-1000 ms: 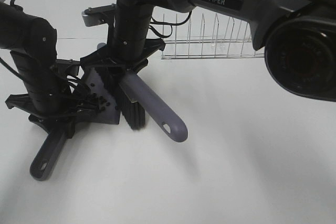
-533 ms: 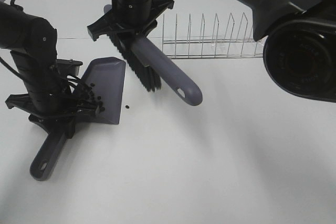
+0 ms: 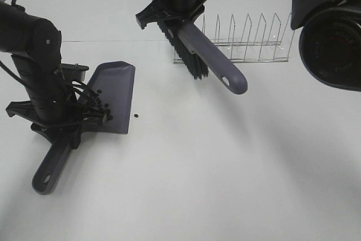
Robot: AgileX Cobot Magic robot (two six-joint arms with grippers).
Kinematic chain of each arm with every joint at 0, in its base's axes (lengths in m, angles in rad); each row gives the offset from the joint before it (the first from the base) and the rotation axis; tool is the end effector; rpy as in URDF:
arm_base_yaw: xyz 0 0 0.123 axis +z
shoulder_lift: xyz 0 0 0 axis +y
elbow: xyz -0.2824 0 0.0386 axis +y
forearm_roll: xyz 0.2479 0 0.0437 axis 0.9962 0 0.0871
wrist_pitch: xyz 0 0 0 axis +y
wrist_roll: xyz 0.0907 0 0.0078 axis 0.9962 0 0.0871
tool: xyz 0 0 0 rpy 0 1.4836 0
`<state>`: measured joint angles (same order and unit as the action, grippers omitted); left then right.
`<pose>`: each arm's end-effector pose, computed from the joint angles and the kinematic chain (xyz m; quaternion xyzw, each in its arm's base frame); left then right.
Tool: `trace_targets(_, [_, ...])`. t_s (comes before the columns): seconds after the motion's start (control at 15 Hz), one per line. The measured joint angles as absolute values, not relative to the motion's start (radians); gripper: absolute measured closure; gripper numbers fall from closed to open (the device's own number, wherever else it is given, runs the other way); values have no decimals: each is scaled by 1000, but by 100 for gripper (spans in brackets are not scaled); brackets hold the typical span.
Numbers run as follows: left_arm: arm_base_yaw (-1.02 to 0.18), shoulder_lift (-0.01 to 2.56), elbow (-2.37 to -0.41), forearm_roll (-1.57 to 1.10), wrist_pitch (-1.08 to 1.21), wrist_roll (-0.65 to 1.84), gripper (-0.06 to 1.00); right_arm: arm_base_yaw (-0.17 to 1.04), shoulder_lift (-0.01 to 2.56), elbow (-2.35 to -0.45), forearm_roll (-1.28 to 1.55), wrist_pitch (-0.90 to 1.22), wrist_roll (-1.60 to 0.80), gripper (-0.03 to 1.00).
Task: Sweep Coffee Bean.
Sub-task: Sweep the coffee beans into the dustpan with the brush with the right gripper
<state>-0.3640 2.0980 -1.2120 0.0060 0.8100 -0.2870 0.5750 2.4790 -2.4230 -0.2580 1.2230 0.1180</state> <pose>0.3389 -0.1287 0.0923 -0.0406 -0.9990 -0.0081 0.0173 0.4565 0.2698 0.2143 -0.2404 0.9440 -0.0560 0.2188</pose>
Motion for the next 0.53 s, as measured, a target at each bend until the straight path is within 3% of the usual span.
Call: trace_targets(0.53, [-364, 2098, -1212, 0, 810, -287, 62, 568, 2523, -2251, -44, 1193, 126, 71])
